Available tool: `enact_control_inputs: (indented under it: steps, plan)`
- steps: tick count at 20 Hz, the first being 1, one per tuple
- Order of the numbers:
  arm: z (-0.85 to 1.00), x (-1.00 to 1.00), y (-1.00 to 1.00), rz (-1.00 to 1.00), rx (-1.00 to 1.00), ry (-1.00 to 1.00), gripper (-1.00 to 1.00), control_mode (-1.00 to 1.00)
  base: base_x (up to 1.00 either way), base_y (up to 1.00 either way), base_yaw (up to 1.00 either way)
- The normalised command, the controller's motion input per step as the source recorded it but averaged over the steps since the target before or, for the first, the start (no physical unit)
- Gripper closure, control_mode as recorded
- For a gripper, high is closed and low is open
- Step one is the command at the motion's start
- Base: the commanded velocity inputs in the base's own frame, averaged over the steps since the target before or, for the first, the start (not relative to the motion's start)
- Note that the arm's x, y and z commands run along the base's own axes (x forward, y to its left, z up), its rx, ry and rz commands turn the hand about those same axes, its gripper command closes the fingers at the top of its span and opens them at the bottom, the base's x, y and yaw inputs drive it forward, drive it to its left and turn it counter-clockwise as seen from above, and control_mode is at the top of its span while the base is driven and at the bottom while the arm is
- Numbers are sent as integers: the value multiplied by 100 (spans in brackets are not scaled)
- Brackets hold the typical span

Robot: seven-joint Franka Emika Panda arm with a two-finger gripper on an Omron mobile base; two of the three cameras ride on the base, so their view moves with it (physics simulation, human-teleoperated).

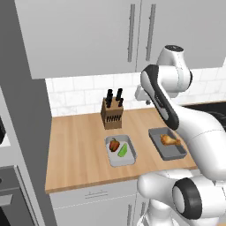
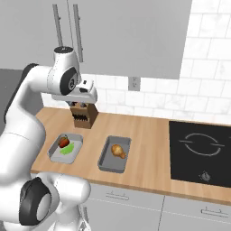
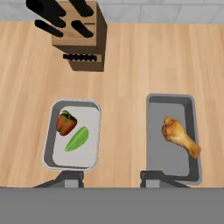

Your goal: Take the meat container that has the chicken drumstick and place it on the second highest rack of the freezer. Then take the vegetable container that has the lemon wedge and bell pepper and place it on the highest rack of the freezer.

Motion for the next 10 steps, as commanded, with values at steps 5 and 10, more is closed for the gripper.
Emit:
enact_control_inputs:
  steps: [5,10]
  plan:
    - [-13,-21,-5,-17,2,0,-100,-100,0,0,0]
    - [-25,-49,-50,-39,8,14,-100,-100,0,0,0]
